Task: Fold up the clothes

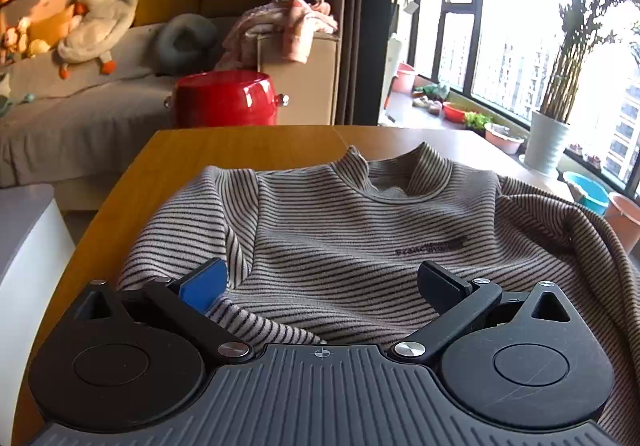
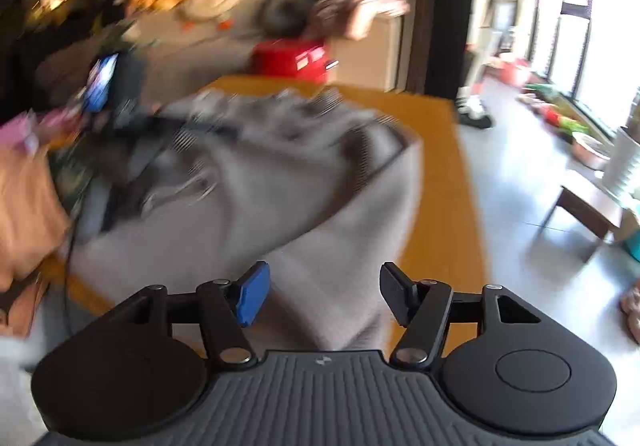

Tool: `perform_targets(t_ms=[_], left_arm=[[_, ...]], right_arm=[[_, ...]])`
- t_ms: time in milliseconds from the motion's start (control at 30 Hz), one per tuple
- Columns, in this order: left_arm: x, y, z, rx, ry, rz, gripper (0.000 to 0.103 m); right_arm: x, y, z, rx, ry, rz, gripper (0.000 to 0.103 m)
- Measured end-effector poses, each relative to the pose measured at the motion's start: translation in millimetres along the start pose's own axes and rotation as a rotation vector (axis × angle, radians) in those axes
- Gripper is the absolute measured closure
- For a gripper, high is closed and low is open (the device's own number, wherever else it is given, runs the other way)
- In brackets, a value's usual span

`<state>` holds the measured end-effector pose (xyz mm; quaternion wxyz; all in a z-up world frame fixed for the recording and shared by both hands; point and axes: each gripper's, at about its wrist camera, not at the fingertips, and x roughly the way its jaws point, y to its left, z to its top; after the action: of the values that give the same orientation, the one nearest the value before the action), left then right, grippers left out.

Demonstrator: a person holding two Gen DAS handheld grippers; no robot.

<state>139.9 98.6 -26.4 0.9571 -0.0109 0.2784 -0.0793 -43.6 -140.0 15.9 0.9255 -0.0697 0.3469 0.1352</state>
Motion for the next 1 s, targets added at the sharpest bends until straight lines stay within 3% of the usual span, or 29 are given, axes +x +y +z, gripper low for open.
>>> perform_targets(t_ms=[67, 100, 167, 267, 367, 467, 567, 733, 833, 1000], left_arm=[[-1, 2, 0, -0.009, -0.004, -0.007, 0.000], [-1, 2, -1, -0.010, -0.005, -0.008, 0.000], [-1, 1, -1, -0.012, -0.006, -0.009, 0.000], [-2, 2, -1, -0.016, -0.007, -0.013, 0.000], [-2, 4, -1, -0.026, -0.007, -0.023, 0.000], [-1, 6, -1, -0.037, -0.008, -0.040, 0.000], [-4, 11, 0, -0.056, -0.007, -0.072, 0.000], [-23, 21, 7, -0.059, 0.014, -0.180, 0.000], [-43, 28, 7, -0.063, 0.011, -0.224, 0.000], [-60, 34, -2, -0.046, 0.040, -0.255, 0.000]], right_arm=[[17, 14, -6, -0.054, 0.031, -0.022, 0.041], [22, 18, -9, -0.077, 0.032, -0.054, 0.068], [24, 6, 1, -0.046, 0.013, -0.106, 0.100], [0, -43, 37, 0.082, -0.098, -0.204, 0.100], [-52, -121, 92, 0.278, -0.303, -0.339, 0.100], [-81, -166, 139, 0.408, -0.433, -0.332, 0.100], [-74, -147, 184, 0.318, -0.473, -0.262, 0.100], [-12, -87, 245, 0.204, -0.454, -0.050, 0.100], [42, -49, 261, 0.177, -0.405, 0.068, 0.100], [125, 0, 271, 0.164, -0.306, 0.187, 0.100]])
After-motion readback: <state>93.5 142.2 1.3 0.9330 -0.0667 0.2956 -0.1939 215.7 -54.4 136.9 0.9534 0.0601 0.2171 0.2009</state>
